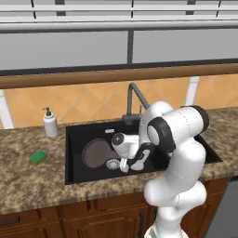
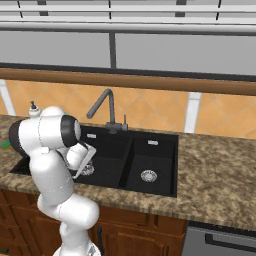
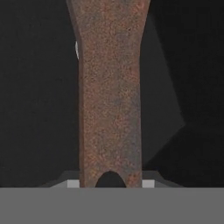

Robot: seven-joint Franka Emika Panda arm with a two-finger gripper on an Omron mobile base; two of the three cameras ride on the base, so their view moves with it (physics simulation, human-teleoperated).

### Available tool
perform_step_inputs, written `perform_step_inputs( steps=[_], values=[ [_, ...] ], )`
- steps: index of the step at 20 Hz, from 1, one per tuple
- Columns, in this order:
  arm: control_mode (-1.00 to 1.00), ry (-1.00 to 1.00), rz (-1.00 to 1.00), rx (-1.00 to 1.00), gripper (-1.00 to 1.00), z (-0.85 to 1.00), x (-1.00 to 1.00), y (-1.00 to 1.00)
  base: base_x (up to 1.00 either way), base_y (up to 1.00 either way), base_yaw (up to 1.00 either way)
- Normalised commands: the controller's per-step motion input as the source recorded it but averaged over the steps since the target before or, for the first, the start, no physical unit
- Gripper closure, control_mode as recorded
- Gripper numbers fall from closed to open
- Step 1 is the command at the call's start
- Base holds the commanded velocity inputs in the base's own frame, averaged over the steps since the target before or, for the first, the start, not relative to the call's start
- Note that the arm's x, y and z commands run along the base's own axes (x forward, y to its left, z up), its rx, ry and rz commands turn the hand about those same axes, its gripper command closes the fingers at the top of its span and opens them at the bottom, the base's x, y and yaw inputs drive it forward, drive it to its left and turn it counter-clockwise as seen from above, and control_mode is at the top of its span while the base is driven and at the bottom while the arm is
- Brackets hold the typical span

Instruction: Pick the pan and sponge and place them into the sink. Then turn on the water.

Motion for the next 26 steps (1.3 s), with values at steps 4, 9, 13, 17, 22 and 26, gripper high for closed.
perform_step_inputs(
  steps=[4,9,13,17,22,26],
  values=[
    [-1.0,0.0,0.07,-0.04,1.0,-0.42,0.15,0.05,0.0,0.0,0.0],
    [-1.0,0.0,0.06,-0.06,1.0,-0.3,0.12,0.09,0.0,0.0,0.0],
    [-1.0,0.0,0.03,-0.04,-1.0,-0.06,0.08,0.05,0.0,0.0,0.0],
    [-1.0,0.0,0.0,0.0,-1.0,0.16,0.08,0.0,0.0,0.0,0.0],
    [-1.0,0.0,0.0,0.01,-1.0,0.88,0.0,0.03,0.0,0.0,0.0],
    [-1.0,0.0,-0.01,0.04,-1.0,1.0,-0.03,0.36,0.0,0.0,0.0]
  ],
)
